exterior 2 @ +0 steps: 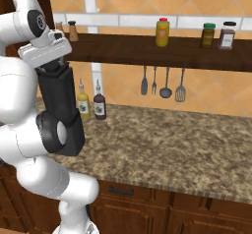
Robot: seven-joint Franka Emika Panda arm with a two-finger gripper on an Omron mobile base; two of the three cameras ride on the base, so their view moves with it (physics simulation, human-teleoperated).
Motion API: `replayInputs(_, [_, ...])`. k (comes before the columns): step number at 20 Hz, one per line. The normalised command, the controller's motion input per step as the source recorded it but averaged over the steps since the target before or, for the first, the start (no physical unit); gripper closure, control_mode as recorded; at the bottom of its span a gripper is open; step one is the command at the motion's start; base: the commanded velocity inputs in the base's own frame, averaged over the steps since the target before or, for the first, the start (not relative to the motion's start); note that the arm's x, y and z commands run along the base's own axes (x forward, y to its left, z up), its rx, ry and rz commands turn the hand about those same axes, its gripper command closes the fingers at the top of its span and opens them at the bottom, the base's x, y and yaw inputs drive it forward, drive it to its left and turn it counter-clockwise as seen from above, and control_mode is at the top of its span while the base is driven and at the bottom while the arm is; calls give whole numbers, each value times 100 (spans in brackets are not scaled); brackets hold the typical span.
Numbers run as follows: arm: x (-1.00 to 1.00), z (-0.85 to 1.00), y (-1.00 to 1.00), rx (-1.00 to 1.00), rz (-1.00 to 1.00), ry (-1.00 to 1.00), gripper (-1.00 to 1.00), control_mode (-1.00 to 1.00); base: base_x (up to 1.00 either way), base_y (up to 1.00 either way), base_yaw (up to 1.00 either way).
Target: Close the lid blender by securely placing the lid on top.
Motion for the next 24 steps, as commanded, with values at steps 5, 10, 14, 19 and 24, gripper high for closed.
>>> replayInputs(5, [-1, -22, -2, 0, 9, 6, 100, -100, 0, 0, 0])
replayInputs(10, [27, -2, 1, 0, 16, 3, 100, -100, 0, 0, 0])
replayInputs(14, [5, -5, -1, 0, 9, -1, 100, -100, 0, 0, 0])
replayInputs(19, [0, -17, -13, 0, 2, -1, 100, -100, 0, 0, 0])
replayInputs(24, [0, -31, -13, 0, 1, 0, 100, -100, 0, 0, 0])
